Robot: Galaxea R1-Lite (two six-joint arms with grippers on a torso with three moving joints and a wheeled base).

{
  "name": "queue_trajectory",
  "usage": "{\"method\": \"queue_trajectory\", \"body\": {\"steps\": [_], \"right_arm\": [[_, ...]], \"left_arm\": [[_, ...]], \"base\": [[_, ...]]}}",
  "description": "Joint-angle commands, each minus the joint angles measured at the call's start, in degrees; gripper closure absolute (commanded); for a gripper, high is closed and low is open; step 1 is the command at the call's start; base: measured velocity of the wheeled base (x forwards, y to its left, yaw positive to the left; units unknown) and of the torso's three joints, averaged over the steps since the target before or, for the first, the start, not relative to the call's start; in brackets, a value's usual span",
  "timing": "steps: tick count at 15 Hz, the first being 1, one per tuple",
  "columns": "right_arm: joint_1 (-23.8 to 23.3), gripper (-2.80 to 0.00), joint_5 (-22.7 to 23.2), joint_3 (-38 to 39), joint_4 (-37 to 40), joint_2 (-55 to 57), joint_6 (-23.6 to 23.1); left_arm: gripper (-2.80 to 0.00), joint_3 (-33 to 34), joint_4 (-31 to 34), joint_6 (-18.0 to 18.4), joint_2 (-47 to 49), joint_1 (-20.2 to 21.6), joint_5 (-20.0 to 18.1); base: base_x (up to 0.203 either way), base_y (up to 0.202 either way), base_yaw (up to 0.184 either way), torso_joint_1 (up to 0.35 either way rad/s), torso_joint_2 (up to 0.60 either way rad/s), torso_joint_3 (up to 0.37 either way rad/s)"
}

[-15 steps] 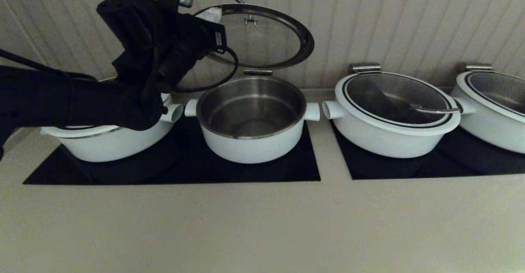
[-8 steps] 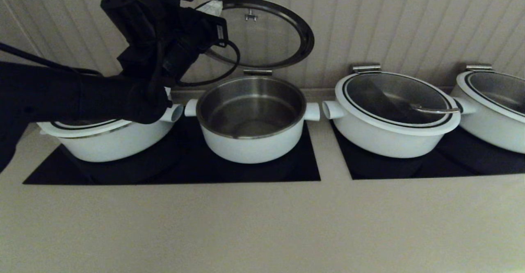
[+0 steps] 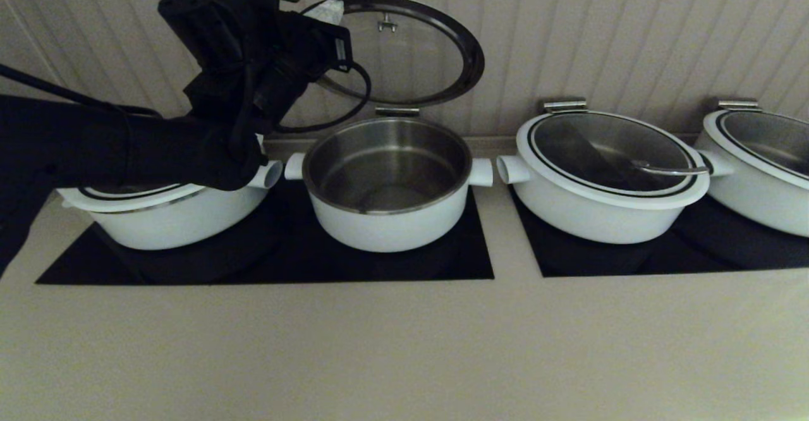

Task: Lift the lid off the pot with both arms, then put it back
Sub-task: Open the pot lid completely, then close the pot lid

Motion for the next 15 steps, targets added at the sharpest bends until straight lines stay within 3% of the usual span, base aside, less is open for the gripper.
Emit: {"method": "queue_trajectory", "body": {"steps": [1,10,15], "right_arm": [[0.0,0.00,0.0,0.0,0.0,0.1,0.0],[0.0,0.00,0.0,0.0,0.0,0.1,0.0],[0.0,0.00,0.0,0.0,0.0,0.1,0.0]], "left_arm": [[0.00,0.9,-0.1,0.3,-0.6,0.0,0.0],[0.00,8.4,0.3,2.5,-4.6,-0.1,-0.3],[0.00,10.5,3.6,2.7,-7.0,-0.1,-0.3]], "base": [[0.000,0.000,0.000,0.000,0.00,0.000],[0.000,0.000,0.000,0.000,0.00,0.000],[0.000,0.000,0.000,0.000,0.00,0.000]]}}
